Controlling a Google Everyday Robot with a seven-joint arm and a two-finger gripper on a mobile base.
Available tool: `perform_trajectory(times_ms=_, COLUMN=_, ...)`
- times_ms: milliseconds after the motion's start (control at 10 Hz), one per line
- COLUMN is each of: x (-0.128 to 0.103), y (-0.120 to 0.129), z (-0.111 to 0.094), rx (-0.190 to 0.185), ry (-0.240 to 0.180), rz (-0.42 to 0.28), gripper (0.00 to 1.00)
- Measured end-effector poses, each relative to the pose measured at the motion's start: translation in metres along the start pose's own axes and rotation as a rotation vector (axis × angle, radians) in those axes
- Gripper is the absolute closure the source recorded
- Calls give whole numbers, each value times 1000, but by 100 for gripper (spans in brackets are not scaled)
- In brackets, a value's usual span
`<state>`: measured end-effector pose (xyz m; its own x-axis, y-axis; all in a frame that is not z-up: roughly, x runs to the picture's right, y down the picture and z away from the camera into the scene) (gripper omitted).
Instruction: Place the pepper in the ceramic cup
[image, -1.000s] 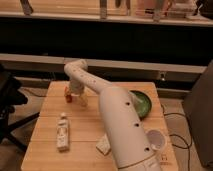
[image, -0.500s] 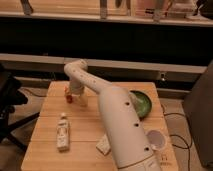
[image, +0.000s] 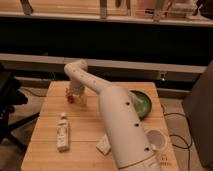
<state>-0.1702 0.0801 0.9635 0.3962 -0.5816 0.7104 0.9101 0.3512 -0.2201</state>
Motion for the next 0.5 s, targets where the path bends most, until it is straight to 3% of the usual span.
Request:
perform_trajectory(times_ms=300, x=0, y=1, z=-1, rx=-3, ry=-1, rz=0, gripper=62)
perform_trajectory(times_ms=500, x=0, y=1, z=-2, rx=-4, ry=0, rz=0, gripper=84)
